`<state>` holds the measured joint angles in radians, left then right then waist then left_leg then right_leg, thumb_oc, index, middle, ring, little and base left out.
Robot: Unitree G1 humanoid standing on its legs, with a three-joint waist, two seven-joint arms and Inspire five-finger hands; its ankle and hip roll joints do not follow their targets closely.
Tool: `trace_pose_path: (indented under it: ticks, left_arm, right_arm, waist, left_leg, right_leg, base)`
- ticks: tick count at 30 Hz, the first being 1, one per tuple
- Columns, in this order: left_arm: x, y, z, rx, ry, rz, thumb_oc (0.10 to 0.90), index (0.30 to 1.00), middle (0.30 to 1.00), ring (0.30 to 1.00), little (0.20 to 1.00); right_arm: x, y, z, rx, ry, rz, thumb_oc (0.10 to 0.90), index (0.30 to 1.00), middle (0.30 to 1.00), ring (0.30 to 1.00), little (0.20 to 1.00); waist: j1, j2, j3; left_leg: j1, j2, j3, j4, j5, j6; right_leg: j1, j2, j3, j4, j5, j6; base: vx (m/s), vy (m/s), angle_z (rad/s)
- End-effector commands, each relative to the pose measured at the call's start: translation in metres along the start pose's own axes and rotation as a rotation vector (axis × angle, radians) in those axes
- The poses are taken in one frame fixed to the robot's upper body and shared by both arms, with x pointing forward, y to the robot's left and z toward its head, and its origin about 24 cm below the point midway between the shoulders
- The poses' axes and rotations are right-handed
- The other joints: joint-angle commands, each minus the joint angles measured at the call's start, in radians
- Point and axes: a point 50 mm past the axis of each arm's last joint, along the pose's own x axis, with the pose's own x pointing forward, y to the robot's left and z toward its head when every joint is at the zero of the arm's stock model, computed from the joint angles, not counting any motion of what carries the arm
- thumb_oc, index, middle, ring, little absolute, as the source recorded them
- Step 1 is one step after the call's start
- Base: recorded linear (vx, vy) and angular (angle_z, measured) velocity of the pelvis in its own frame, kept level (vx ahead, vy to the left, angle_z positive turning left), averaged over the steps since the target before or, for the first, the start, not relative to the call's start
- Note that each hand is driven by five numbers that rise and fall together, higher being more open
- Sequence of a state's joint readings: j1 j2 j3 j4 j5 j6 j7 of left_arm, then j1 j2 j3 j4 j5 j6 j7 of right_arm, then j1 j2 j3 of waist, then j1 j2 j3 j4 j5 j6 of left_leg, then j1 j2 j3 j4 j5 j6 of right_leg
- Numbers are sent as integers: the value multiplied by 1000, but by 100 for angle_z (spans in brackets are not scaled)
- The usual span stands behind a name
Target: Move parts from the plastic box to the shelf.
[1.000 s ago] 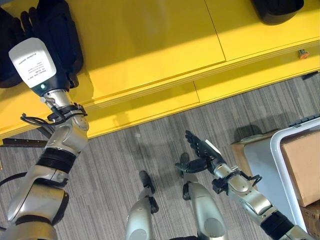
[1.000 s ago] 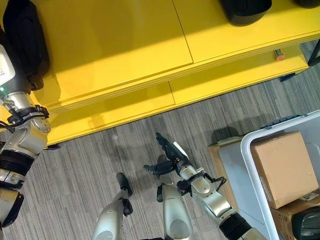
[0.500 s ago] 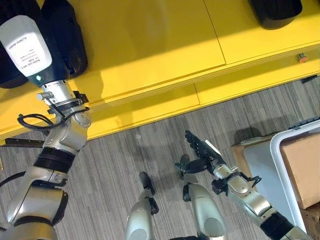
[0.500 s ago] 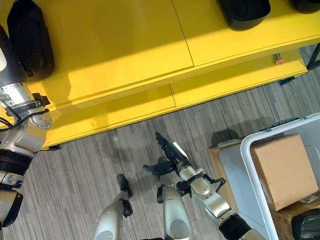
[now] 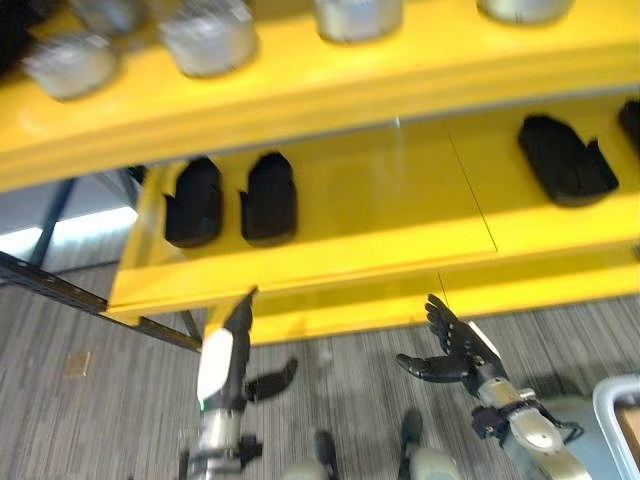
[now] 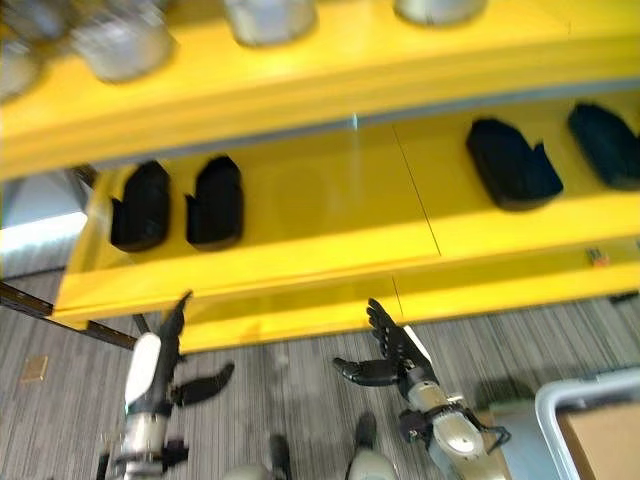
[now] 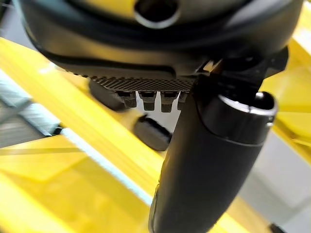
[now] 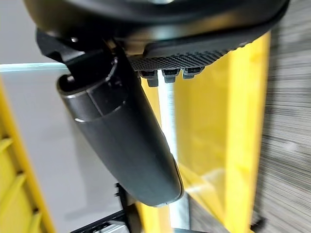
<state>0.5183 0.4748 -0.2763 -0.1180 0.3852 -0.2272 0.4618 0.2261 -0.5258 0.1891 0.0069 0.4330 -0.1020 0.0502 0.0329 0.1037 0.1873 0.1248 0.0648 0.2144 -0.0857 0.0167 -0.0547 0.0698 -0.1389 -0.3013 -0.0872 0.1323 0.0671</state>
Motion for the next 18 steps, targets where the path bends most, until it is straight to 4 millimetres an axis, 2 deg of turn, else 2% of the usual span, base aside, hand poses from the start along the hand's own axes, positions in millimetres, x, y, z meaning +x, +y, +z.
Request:
trace_pose_path:
  ticks: [1, 7, 11, 18]
  left_arm:
    - [80, 57, 51, 38, -446, 130, 900, 1000, 1000, 1000, 1000]
    - [82, 62, 46, 40, -404, 148, 900, 1000, 1000, 1000, 1000]
    - [84, 64, 44, 36, -384, 137, 900, 1000, 1000, 1000, 1000]
    - [82, 63, 41, 25, -370, 119, 900, 1000, 1000, 1000, 1000]
  right_arm:
    - [40, 40, 68, 3, -376, 192, 900, 1000, 1000, 1000, 1000]
    - [50, 53, 68, 17, -365, 203, 900, 1000, 1000, 1000, 1000]
    - [48, 56, 69, 5, -368, 198, 900, 1000, 1000, 1000, 1000]
    - [46, 49, 68, 13, -367, 142, 900, 1000, 1000, 1000, 1000]
  waist:
    - [-2, -89, -20]
    - [38, -102, -71]
    - [35, -111, -84]
    - [20, -120, -88]
  left_leg:
    - [-64, 31, -12, -2, 39, -37]
    - [-33, 34, -22, -2, 6, -28]
    - [-25, 30, -17, -2, -7, -18]
    - [-13, 23, -4, -2, -19, -9]
  right_leg:
    - [45, 3, -27, 0, -83, 61]
    - [67, -7, -55, 0, -82, 80]
    - [68, -13, -47, 0, -78, 87]
    - [64, -17, -24, 0, -74, 94]
  base:
    - [23, 69, 90]
    - [27, 51, 28]
    - [25, 35, 0]
    - [3, 18, -3]
